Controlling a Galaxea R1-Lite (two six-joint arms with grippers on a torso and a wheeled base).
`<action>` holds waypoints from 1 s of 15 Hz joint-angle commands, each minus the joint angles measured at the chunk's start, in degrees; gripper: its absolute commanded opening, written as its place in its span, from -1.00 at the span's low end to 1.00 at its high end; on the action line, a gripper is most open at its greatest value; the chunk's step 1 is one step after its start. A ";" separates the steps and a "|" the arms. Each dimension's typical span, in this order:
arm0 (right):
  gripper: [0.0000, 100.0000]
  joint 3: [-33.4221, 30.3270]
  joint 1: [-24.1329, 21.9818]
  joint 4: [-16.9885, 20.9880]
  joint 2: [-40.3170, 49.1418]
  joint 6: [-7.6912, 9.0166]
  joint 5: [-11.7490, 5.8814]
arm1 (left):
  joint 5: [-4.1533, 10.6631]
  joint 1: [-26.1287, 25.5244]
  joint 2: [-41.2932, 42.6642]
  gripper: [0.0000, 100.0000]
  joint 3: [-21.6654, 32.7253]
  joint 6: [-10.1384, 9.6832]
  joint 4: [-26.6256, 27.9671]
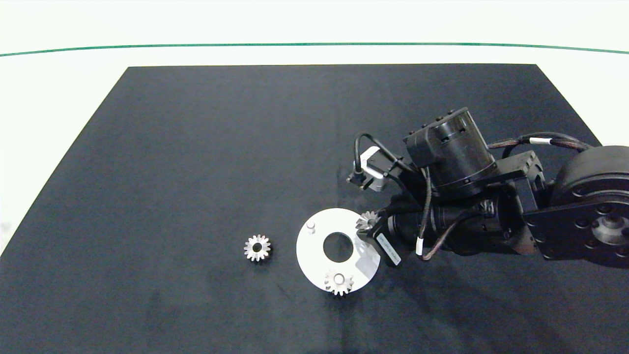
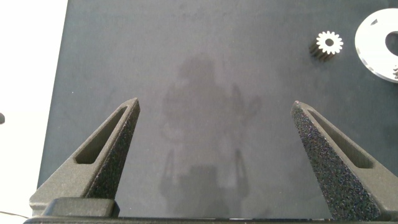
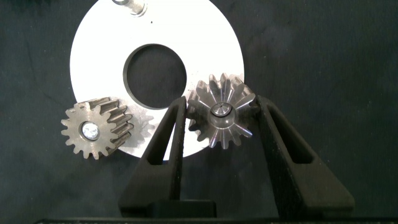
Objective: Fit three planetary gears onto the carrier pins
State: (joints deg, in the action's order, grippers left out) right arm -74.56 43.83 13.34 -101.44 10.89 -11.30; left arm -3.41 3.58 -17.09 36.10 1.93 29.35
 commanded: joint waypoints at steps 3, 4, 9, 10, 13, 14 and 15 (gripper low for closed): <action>1.00 0.03 0.03 -0.86 -0.95 0.01 -0.04 | -0.01 -0.07 -0.05 1.00 0.03 0.01 0.18; 1.00 0.03 0.03 -1.03 -0.95 0.01 -0.04 | -0.01 -0.07 -0.14 1.00 0.03 0.01 0.18; 1.00 0.11 0.03 -1.38 -0.95 -0.25 0.05 | -0.10 -0.24 0.04 1.00 -0.06 0.01 0.18; 1.00 0.20 0.03 -1.47 -0.69 -0.34 0.05 | -0.10 -0.24 0.04 1.00 -0.06 0.01 0.18; 1.00 6.35 -1.64 -1.82 12.32 -2.36 -3.03 | -0.01 -2.18 -0.75 1.00 -1.03 0.10 0.00; 1.00 10.13 -2.34 -1.47 18.64 -2.27 -4.26 | 0.07 -3.85 -1.72 1.00 -1.64 0.36 -0.44; 1.00 14.70 -3.31 -1.21 25.59 -2.45 -5.31 | 0.25 -5.34 -4.27 1.00 -1.91 1.24 -1.05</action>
State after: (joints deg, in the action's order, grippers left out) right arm -68.77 42.63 11.52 -91.81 8.84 -14.24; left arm -3.30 0.44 -18.30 34.80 2.54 28.64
